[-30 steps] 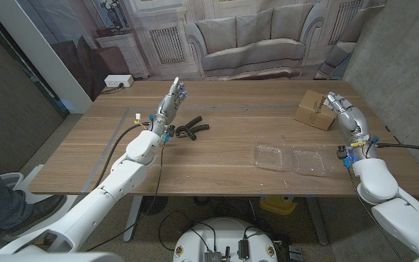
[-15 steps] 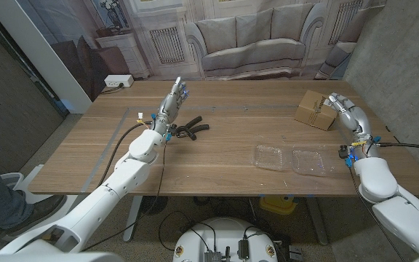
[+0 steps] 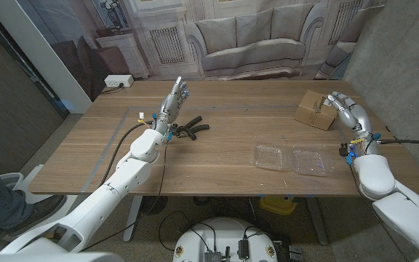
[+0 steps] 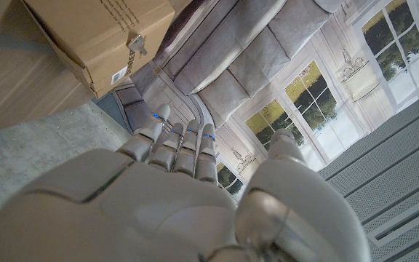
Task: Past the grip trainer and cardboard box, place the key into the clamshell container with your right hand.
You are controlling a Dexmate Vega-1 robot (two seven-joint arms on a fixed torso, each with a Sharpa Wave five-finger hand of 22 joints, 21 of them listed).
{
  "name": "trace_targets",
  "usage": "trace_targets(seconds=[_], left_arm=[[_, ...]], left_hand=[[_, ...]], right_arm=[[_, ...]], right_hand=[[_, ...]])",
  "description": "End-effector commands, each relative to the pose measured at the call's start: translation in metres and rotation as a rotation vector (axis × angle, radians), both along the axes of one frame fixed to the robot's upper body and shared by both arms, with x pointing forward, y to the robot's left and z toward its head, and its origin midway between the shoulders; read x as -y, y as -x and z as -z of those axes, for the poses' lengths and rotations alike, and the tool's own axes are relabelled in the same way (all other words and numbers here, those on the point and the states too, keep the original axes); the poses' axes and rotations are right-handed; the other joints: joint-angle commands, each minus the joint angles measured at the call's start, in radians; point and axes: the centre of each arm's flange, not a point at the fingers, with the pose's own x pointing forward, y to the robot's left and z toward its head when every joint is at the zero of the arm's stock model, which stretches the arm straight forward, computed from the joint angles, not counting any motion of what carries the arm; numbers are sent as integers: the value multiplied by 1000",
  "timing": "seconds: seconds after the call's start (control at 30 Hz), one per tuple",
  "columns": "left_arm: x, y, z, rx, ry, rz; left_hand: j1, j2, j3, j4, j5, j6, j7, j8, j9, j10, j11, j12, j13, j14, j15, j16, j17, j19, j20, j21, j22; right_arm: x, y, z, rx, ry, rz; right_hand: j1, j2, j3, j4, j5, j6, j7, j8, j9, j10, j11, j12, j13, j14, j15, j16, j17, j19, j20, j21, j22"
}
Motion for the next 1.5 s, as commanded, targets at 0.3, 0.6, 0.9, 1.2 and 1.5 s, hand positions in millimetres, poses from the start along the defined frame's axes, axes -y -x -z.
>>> trace_targets(seconds=[0.3, 0.6, 0.9, 1.2, 1.5], left_arm=[[3, 3, 4, -8, -7, -6], [6, 4, 4, -9, -13, -8], [7, 5, 3, -3, -12, -3], [6, 6, 4, -4, -11, -3], [2, 9, 6, 2, 1, -12]], left_hand=[[9, -2, -9, 2, -1, 11, 6, -2, 3, 11, 2, 1, 0, 6, -1, -1, 2, 0, 1, -2, 3], [10, -2, -10, 2, -1, 14, 5, -2, 3, 12, 1, 0, 0, 7, -5, -1, 2, -1, 2, -2, 3], [11, -1, -12, 2, -2, 15, 1, -3, 3, 13, 0, 0, 0, 10, -7, -1, 2, -2, 3, -2, 3], [12, 0, -13, 2, -2, 17, 1, -3, 3, 13, 1, -1, 0, 10, -8, -2, 2, -2, 4, -3, 3], [12, 1, -15, 2, -2, 21, 5, -2, 3, 15, 2, -2, 0, 10, -7, -2, 2, -2, 5, -3, 3]], right_arm=[[-3, 1, -1, -12, 73, 109], [-3, 1, -2, -24, 107, 154], [-5, 2, -5, -38, 152, 218], [-10, -2, -7, -40, 181, 231], [-13, 0, -12, -28, 211, 264]], right_hand=[[14, 0, 5, -11, 1, 12, -3, 5, 4, 10, 0, 8, 2, 10, -4, 0, 3, 7, -49, -8, 3], [20, 1, 5, -16, 1, 15, -13, 3, 4, 4, -12, 4, 2, 4, 1, -4, 3, 1, -45, -16, 3], [30, 5, 8, -21, 2, 15, -19, 2, 4, 6, -13, 4, 2, 4, 1, -5, 2, 1, -44, -20, 3], [42, 4, 10, -29, 3, 21, -24, 3, 5, 6, -14, 3, 2, 3, 0, -7, 1, 1, -43, -24, 3], [117, -6, 27, -71, 13, 19, -32, 2, 5, 7, -23, 1, 3, 4, -11, -11, -2, 5, -44, -39, 1]])
